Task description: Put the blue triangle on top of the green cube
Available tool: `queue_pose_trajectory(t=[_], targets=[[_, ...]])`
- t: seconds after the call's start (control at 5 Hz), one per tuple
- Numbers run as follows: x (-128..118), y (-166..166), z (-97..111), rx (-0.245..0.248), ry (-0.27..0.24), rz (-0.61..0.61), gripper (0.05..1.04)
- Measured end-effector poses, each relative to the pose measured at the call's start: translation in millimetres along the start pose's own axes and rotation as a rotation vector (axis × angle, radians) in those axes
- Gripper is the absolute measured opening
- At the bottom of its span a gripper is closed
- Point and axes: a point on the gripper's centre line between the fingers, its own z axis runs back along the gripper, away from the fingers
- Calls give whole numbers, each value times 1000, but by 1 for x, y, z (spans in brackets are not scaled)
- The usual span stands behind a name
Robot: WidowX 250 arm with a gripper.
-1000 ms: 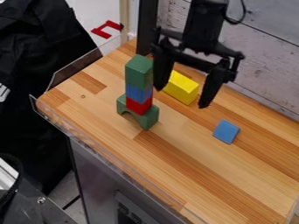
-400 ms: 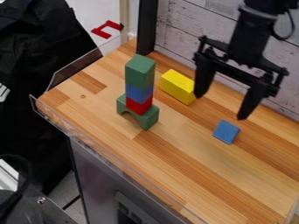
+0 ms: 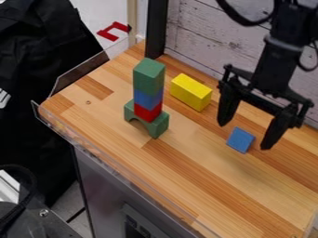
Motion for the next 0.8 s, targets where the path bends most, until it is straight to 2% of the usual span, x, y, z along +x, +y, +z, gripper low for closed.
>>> queue_pose_trajectory(t=[0.4, 0.8], targets=[[12, 0, -17, 2, 5, 2, 1000], [16, 12, -21, 35, -21, 41, 1000]])
